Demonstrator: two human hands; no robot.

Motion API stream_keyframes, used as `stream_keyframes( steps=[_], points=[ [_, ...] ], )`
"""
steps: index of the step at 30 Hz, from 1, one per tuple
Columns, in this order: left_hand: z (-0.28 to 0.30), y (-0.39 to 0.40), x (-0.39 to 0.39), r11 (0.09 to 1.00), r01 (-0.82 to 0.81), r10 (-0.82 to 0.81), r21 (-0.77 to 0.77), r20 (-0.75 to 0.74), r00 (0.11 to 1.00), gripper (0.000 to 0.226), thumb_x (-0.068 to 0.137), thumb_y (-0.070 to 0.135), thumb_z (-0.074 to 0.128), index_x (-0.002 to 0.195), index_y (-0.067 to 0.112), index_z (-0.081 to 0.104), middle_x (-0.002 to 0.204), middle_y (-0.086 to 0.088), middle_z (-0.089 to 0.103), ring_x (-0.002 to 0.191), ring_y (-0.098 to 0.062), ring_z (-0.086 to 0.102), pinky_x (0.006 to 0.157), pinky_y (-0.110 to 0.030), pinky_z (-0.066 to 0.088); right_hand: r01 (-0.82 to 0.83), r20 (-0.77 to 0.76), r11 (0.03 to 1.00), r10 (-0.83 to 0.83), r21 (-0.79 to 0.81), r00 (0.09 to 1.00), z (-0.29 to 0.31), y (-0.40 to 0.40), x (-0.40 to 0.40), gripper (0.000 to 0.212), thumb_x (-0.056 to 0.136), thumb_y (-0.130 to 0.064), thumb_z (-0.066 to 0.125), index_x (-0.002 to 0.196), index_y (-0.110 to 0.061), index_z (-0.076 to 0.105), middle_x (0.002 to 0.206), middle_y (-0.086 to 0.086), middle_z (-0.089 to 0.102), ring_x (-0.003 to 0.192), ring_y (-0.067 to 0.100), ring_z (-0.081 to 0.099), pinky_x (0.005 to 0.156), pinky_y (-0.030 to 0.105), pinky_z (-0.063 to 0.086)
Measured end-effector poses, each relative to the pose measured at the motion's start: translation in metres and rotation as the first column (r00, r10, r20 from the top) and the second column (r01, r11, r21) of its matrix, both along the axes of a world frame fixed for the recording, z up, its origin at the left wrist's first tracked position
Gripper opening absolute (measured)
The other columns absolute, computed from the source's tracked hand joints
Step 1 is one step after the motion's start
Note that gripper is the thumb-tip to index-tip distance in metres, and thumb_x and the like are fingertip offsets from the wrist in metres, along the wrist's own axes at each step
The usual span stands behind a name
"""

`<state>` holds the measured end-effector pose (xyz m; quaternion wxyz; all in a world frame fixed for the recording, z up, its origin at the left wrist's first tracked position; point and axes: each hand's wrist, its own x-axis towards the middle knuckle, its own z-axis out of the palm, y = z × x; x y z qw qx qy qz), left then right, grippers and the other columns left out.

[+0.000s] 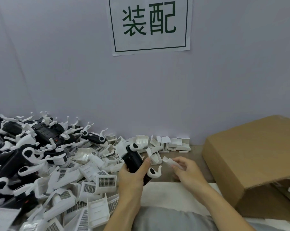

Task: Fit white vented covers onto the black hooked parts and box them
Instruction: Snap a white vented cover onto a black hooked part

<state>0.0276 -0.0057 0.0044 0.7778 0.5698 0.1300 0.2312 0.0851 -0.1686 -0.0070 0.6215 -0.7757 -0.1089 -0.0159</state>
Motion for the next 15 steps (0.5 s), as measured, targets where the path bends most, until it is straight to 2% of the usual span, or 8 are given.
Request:
stream_keyframes(
  steps=[2, 4, 7, 9, 12, 15],
  points=[
    [0.0, 0.0, 0.0, 0.997, -0.029, 0.028, 0.065, 0.013, 1.0, 0.026, 0.074, 0.024, 0.087, 0.089, 0.011, 0.071, 0.069, 0.001, 0.074, 0.059, -0.007, 0.07, 0.048, -0.017, 0.051, -0.036, 0.022, 0.999, 0.036, 0.002, 0.999, 0.007, 0.0, -0.001, 0.007, 0.092, -0.021, 0.071, 0.09, -0.027, 0.072, 0.09, 0.007, 0.073, 0.079, 0.017, 0.067, 0.075, 0.044, 0.058],
    [0.0, -0.002, 0.0, 0.993, -0.039, 0.035, 0.113, 0.037, 0.999, 0.024, 0.078, 0.029, 0.084, 0.092, 0.014, 0.07, 0.074, 0.004, 0.075, 0.063, -0.005, 0.07, 0.05, -0.016, 0.051, -0.067, 0.059, 0.996, 0.07, -0.066, 0.996, 0.013, -0.003, -0.001, 0.022, 0.084, -0.02, 0.079, 0.1, -0.029, 0.067, 0.101, 0.004, 0.071, 0.087, 0.017, 0.068, 0.063, 0.028, 0.056],
    [-0.001, -0.003, 0.0, 0.996, -0.031, 0.028, 0.08, 0.034, 0.999, 0.014, 0.094, 0.034, 0.065, 0.093, 0.02, 0.069, 0.075, 0.012, 0.074, 0.069, -0.001, 0.068, 0.06, -0.02, 0.05, -0.1, 0.094, 0.97, 0.124, -0.223, 0.988, 0.028, -0.011, -0.002, 0.05, 0.076, -0.021, 0.085, 0.114, -0.039, 0.057, 0.107, -0.002, 0.066, 0.092, 0.015, 0.065, 0.071, 0.023, 0.054],
    [-0.002, -0.001, 0.0, 1.0, -0.014, 0.014, 0.021, 0.018, 1.0, 0.016, 0.099, 0.023, 0.053, 0.093, 0.017, 0.067, 0.071, 0.013, 0.071, 0.07, -0.006, 0.065, 0.06, -0.02, 0.047, -0.168, 0.083, 0.931, 0.205, -0.323, 0.975, 0.042, -0.018, -0.006, 0.061, 0.073, -0.025, 0.086, 0.118, -0.045, 0.051, 0.105, -0.006, 0.065, 0.083, 0.005, 0.064, 0.072, 0.02, 0.054],
    [-0.001, -0.002, 0.0, 0.996, 0.007, -0.009, 0.092, 0.029, 1.0, 0.014, 0.098, 0.01, 0.056, 0.1, 0.02, 0.066, 0.076, 0.012, 0.075, 0.069, 0.002, 0.068, 0.052, -0.007, 0.046, -0.208, 0.072, 0.859, 0.271, -0.469, 0.96, 0.059, -0.023, -0.013, 0.072, 0.065, -0.041, 0.088, 0.122, -0.054, 0.046, 0.104, -0.014, 0.061, 0.073, -0.009, 0.058, 0.064, 0.01, 0.047],
    [-0.005, -0.003, 0.001, 0.974, 0.033, -0.044, 0.226, 0.044, 0.998, 0.018, 0.094, 0.007, 0.066, 0.106, 0.02, 0.066, 0.086, 0.004, 0.077, 0.078, -0.001, 0.072, 0.061, -0.011, 0.052, -0.207, 0.078, 0.8, 0.301, -0.563, 0.95, 0.066, -0.015, -0.018, 0.079, 0.067, -0.045, 0.086, 0.131, -0.054, 0.041, 0.102, -0.017, 0.059, 0.081, -0.004, 0.058, 0.067, 0.012, 0.045]
  ],
)
